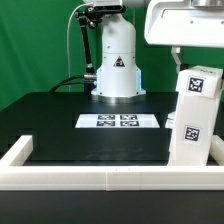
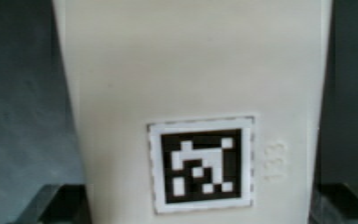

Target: Assemble cabinet

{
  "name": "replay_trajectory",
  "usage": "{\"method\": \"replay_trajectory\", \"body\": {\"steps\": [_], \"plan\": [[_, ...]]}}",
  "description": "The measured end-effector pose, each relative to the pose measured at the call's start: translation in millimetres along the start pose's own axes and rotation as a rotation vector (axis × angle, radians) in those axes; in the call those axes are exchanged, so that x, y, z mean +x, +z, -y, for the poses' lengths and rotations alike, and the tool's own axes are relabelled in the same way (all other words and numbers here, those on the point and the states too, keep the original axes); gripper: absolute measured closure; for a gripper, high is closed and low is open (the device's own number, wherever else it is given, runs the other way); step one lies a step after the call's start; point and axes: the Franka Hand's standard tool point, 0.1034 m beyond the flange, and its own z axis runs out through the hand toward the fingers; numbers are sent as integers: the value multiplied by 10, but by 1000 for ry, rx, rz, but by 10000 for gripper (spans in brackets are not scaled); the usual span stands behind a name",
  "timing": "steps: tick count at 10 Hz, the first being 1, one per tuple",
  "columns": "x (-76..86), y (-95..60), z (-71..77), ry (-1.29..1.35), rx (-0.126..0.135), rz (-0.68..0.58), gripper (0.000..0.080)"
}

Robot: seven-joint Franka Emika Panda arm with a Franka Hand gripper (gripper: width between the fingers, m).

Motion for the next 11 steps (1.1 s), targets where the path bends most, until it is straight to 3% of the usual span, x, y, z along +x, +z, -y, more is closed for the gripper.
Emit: {"method": "replay_trajectory", "body": {"steps": [1,2,3,4,5,11], "plan": [[1,1,2,-5,1,0,236],[-1,8,3,-4,1,0,160],[-2,14,2,-4,0,1,160],[-3,19,1,-4,-1,1,35],[-3,22,0,-4,-1,1,6],[-7,38,-4,-5,-3,3,3]]}}
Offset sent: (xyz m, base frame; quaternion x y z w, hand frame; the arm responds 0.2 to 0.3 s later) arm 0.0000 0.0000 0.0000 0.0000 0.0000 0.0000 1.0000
